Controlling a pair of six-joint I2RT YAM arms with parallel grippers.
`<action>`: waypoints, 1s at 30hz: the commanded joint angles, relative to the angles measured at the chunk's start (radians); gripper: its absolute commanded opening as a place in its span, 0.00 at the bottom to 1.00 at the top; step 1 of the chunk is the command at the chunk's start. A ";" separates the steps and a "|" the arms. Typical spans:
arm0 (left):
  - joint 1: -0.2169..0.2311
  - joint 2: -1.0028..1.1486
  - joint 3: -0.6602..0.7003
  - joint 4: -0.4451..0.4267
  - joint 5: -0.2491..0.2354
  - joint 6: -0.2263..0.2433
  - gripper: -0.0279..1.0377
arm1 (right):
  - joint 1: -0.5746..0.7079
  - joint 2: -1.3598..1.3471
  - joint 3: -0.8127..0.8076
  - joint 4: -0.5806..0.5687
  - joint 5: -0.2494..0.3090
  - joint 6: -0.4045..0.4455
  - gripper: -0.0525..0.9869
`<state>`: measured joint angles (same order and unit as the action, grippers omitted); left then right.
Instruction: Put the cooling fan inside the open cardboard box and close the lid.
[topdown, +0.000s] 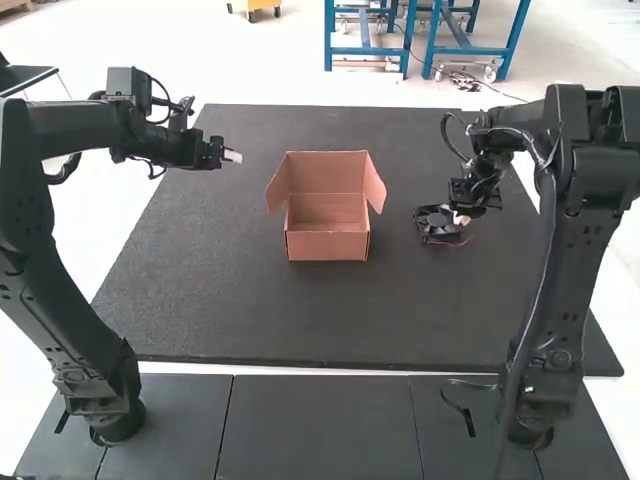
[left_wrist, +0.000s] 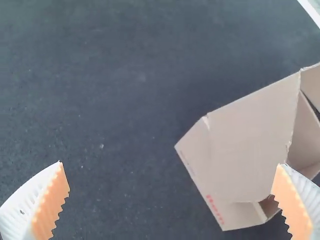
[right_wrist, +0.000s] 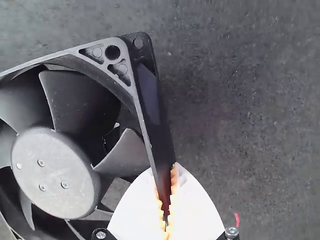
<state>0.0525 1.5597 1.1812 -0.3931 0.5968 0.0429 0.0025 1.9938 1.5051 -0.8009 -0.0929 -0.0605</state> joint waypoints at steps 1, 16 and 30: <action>0.000 -0.012 -0.003 0.005 -0.078 0.029 0.92 | 0.005 -0.128 0.033 -0.009 -0.051 0.013 0.03; -0.079 -0.159 -0.115 0.048 -0.177 -0.012 0.92 | 0.057 -0.415 0.010 -0.077 -0.151 0.076 0.03; -0.086 -0.201 -0.143 0.073 -0.198 -0.051 0.92 | 0.346 -0.463 -0.031 0.057 -0.160 0.275 0.03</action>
<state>-0.0311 1.3865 1.0355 -0.3267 0.4103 0.0029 0.3031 1.5520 1.4803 -0.7776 -0.2321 0.1352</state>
